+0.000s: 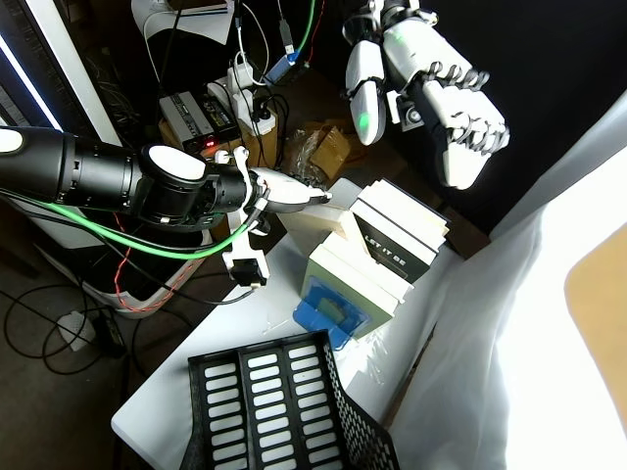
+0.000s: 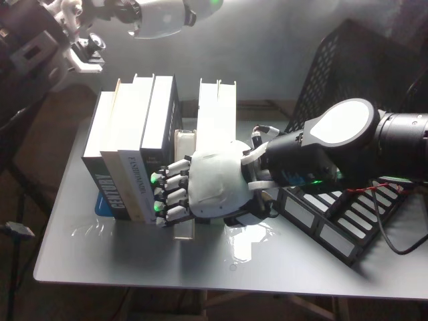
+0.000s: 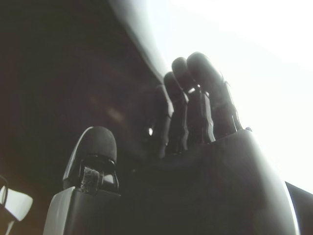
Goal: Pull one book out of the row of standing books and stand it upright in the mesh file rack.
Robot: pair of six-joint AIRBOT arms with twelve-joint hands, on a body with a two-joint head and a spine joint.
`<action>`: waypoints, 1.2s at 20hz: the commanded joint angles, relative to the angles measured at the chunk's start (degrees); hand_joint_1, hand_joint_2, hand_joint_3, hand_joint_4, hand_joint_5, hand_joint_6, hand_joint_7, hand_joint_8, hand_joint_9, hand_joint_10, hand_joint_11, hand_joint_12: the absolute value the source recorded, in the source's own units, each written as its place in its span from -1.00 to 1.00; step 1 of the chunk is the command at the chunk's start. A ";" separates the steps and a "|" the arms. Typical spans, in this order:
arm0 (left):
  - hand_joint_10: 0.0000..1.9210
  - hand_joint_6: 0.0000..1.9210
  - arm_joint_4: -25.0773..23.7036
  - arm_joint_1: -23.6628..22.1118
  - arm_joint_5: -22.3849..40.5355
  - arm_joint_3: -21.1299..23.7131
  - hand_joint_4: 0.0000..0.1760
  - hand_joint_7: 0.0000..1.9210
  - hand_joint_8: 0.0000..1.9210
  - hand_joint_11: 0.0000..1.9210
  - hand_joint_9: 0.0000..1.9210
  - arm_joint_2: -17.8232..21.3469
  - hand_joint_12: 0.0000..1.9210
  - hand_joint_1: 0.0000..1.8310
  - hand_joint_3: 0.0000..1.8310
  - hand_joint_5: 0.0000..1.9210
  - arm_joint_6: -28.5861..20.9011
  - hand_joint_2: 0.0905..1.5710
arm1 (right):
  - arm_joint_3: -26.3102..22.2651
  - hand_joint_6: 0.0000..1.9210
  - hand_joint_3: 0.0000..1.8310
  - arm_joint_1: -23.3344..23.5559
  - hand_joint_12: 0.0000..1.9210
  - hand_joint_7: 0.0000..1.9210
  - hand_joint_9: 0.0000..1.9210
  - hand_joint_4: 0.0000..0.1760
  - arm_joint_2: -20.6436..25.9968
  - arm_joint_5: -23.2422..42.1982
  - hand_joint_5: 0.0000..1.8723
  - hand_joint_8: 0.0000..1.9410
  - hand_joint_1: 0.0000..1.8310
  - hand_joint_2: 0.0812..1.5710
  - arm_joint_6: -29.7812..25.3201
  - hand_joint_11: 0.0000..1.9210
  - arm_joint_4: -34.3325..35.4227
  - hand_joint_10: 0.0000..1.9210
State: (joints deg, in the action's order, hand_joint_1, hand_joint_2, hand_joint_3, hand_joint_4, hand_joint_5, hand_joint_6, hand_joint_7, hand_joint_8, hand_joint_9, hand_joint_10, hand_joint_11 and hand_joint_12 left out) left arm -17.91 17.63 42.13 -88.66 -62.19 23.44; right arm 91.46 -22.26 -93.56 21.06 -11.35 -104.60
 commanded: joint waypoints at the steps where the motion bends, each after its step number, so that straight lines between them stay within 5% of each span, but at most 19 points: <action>1: 0.17 -0.52 0.98 -1.91 6.27 -0.52 -1.00 -1.00 -0.17 -1.00 -1.00 -0.11 1.00 -1.00 -0.97 -1.00 -0.83 1.00 | 0.40 -0.88 -1.00 0.70 -1.00 -0.83 -1.00 -1.00 1.12 -0.40 -0.83 -1.00 0.24 0.53 0.53 -1.00 1.05 -0.77; 11: 0.17 -0.52 -8.01 -9.65 3.43 -0.23 -1.00 -1.00 -0.17 -1.00 -1.00 0.07 1.00 -1.00 -0.97 -1.00 -3.21 1.00 | -0.46 -0.87 -1.00 2.38 -1.00 -0.83 -1.00 -1.00 3.59 5.65 -0.83 -1.00 0.24 0.53 6.28 -1.00 8.88 -0.77; 24: 0.17 -0.52 -9.22 -11.79 3.38 -0.02 -1.00 -1.00 -0.17 -1.00 -1.00 -0.16 1.00 -1.00 -0.97 -1.00 -2.64 1.00 | 0.54 -0.87 -1.00 2.69 -1.00 -0.83 -1.00 -1.00 3.77 5.00 -0.83 -1.00 0.24 0.53 7.59 -1.00 8.97 -0.77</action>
State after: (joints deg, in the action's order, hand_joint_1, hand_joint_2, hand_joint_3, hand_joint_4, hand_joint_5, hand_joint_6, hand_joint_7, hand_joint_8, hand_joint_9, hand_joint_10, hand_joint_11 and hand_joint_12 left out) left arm -29.45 7.40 39.44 -88.79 -62.65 20.88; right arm 91.90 -20.38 -89.95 25.76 -4.16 -97.76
